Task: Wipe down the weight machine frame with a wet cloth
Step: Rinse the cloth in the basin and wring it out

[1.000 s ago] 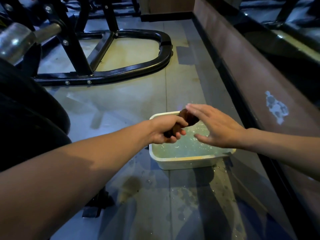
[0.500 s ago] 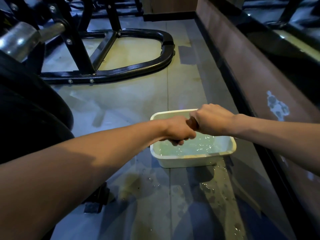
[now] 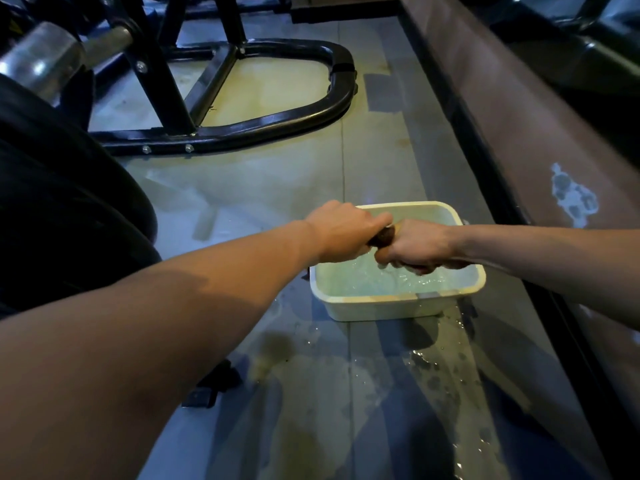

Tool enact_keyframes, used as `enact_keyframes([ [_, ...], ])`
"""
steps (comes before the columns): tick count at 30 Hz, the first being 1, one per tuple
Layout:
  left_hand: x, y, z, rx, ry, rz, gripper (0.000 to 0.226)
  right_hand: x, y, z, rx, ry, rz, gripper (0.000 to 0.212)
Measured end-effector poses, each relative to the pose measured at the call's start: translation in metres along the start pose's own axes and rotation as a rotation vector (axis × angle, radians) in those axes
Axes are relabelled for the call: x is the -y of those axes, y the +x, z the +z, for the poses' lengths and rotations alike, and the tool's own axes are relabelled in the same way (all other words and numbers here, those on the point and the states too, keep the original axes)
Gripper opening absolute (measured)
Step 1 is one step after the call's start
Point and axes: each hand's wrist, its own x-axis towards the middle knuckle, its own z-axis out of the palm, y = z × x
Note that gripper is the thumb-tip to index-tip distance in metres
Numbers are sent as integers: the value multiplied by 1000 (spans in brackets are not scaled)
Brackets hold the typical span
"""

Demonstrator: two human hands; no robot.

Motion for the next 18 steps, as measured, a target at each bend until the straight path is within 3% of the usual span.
enact_keyframes([
  [7,-4,4,9,-70,-76,-62,43,3,4,-19,-20,-126,-52,19],
  [12,-7,8,12,-66,-292,-282,33,-10,3,-29,-154,-153,-133,64],
  [14,-4,12,13,5,-554,-489,23,-20,0,-35,-244,-259,-239,74],
  [16,-4,13,11,101,-1047,-721,19,-32,-7,-37,-430,-462,-404,77],
  [18,-5,8,0,198,-1509,-831,19,-42,-15,-35,-522,-601,-575,85],
])
